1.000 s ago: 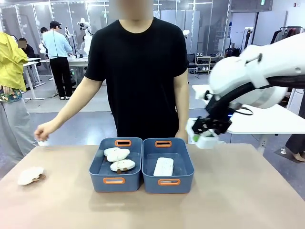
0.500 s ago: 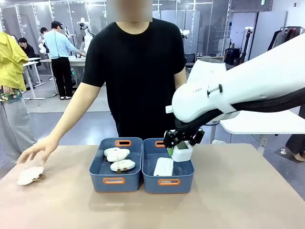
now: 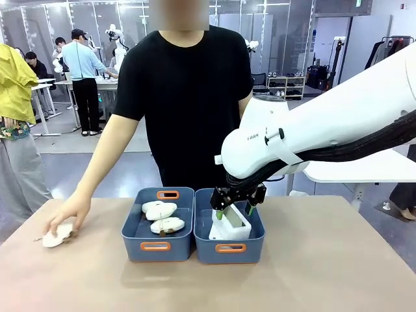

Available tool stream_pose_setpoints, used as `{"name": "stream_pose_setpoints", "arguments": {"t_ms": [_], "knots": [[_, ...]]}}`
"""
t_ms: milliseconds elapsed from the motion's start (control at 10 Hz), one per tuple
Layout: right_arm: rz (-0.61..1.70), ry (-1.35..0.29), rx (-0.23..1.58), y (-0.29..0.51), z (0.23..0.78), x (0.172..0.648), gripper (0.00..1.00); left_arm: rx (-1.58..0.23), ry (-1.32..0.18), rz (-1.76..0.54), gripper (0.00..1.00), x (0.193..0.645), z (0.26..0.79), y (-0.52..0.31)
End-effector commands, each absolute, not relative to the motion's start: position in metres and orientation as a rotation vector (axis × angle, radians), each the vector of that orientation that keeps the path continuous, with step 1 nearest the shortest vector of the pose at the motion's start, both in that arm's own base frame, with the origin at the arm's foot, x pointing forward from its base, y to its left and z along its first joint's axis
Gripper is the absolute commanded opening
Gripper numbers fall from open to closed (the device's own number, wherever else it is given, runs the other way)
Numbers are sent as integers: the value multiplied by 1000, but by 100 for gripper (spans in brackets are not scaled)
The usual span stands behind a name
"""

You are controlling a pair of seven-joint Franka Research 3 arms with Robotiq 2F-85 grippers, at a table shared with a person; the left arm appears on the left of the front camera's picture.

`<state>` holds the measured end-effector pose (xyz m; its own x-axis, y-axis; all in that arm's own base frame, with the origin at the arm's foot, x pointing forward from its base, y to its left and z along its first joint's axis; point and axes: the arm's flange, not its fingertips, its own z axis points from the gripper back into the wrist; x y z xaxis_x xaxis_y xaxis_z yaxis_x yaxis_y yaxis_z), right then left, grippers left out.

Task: Sort the digital clocks into the basket.
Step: Pick up the Digital clock from the table and place it into the empty Plastic storage basket.

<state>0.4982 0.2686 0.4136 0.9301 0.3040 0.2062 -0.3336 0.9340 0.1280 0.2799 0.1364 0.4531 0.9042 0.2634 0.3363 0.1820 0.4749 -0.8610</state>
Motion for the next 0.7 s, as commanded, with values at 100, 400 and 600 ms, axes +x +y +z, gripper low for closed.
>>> {"name": "stream_pose_setpoints", "arguments": {"t_ms": [100,400,600], "knots": [[303,-198,141,264,421,500,100,-1088,-464,47,97,281,455,135],[321,-204,196,225,435,490,100,-1088,-464,47,97,281,455,135],[435,-167,262,164,439,481,100,-1088,-464,47,97,281,455,135]]}}
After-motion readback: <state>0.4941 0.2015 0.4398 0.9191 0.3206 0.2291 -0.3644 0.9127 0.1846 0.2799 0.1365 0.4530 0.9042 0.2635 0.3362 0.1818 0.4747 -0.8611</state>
